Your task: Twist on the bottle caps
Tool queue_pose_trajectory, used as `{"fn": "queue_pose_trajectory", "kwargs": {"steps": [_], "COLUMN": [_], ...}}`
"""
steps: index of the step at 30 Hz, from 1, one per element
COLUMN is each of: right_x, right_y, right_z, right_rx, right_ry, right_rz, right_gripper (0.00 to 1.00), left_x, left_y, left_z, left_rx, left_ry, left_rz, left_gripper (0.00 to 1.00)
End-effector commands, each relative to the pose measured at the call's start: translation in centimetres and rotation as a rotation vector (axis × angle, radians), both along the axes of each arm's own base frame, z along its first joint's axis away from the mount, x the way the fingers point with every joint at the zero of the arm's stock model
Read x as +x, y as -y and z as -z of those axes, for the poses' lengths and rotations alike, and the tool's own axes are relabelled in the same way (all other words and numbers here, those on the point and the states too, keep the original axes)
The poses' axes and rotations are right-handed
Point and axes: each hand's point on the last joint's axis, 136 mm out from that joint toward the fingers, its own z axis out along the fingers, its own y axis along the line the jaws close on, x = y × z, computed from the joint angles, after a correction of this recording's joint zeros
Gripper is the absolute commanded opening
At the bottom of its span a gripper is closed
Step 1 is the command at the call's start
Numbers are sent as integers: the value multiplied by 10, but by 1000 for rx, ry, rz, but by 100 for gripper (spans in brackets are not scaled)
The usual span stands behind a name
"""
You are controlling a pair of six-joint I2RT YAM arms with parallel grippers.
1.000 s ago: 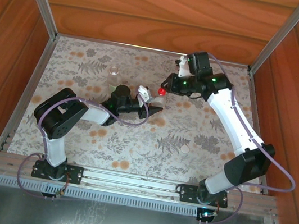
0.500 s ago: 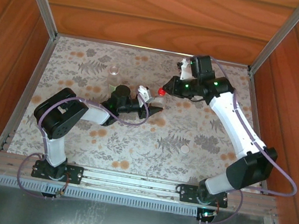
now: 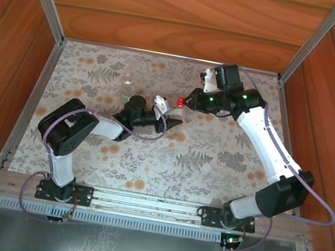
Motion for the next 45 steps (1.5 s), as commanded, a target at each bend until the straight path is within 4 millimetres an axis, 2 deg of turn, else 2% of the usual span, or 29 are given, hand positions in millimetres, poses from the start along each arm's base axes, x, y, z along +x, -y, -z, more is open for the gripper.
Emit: {"fn": "queue_pose_trajectory", "kwargs": {"steps": [1,5,9,17,23,27,30,34,40,45], "right_x": [15,19,16,-2,-18,-24,-20,-2,18,18], "right_y": [-1,-11,-16,-13,-9,-6,-2,6,-8,-18], "right_z": [-6,-6,1,9,12,6,3,-1,-1,5], "right_rx": [-9,18,26,59,82,96,81,43,53,73], "right_ry": [21,3,-31,-63,-93,-80,-56,-13,-27,-64], "right_rz": [13,-20,-53,-57,-58,-49,-22,38,9,-35], "right_gripper": [31,29,27,19,19,19,19,25,27,23], "left_x": [-9,-9,-8,-6,-5,-5,-5,-7,-9,-8], "left_y": [-6,-6,-6,-6,-6,-6,-6,-6,-7,-8], "left_z": [43,42,42,43,44,45,45,45,44,43], "left_rx": [97,97,96,94,93,95,96,99,100,100], "left_ry": [-122,-120,-121,-134,-140,-142,-137,-131,-121,-122], "left_rz": [7,7,6,-7,-11,-12,-8,-5,3,-2], "left_gripper": [52,52,52,52,52,52,52,52,52,52]}}
